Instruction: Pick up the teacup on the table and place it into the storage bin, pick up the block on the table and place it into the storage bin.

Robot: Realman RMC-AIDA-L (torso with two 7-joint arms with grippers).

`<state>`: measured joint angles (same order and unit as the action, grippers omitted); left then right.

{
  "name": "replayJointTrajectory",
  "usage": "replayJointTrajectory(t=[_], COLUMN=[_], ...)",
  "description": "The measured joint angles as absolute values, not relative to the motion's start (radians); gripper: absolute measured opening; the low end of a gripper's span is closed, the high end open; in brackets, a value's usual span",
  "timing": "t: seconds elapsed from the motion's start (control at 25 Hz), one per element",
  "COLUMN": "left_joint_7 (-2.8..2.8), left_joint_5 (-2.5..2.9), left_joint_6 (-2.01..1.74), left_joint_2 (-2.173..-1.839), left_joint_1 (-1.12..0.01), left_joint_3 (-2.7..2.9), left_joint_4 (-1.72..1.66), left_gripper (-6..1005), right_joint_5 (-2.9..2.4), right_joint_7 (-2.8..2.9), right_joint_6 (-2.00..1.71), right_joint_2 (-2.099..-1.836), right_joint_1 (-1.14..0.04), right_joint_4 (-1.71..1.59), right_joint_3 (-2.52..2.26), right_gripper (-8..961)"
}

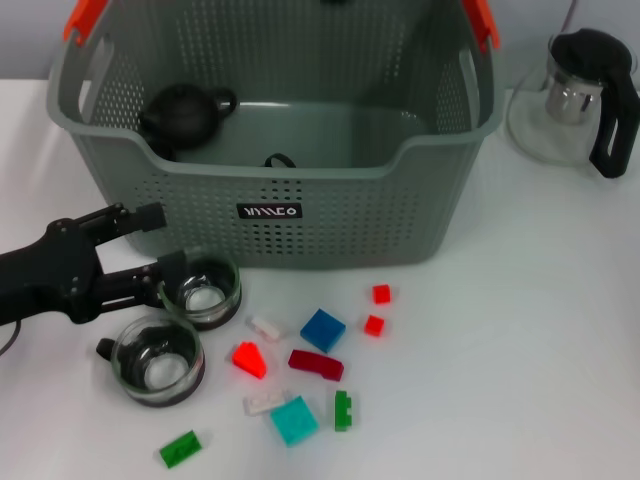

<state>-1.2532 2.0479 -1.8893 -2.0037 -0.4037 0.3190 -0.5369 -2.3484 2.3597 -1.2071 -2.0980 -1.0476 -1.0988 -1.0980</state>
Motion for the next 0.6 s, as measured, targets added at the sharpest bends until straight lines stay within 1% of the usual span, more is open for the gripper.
replayJointTrajectory(t=[0.08, 0.28, 0.4, 0.6], left_joint_7=[-1.253, -1.253, -1.253, -1.253], left_joint_5=[2.048, 2.048, 2.048, 2.048], left_joint_6=[-1.889, -1.888, -1.885, -1.879], left_joint_2=[-2.005, -2.007, -2.008, -2.008], left_joint_1=[-0.404, -0.400, -0.396, -0.395], left_joint_3=[0.319, 0.319, 0.319, 0.319], left_joint_4=[-0.537, -0.537, -0.534, -0.529], left_gripper=[842, 843, 843, 843], right_joint_5=[-2.446, -2.598, -2.623, -2.600], right_joint_7=[2.395, 2.453, 2.454, 2.447], right_joint_6=[-1.177, -1.075, -1.017, -0.928], right_joint_2=[-2.100, -2.100, -2.100, -2.106], right_joint_1=[-1.125, -1.242, -1.272, -1.276], right_joint_4=[-1.008, -0.776, -0.669, -0.573], right_joint_3=[-1.123, -1.163, -1.178, -1.271], right_gripper=[58, 72, 81, 96])
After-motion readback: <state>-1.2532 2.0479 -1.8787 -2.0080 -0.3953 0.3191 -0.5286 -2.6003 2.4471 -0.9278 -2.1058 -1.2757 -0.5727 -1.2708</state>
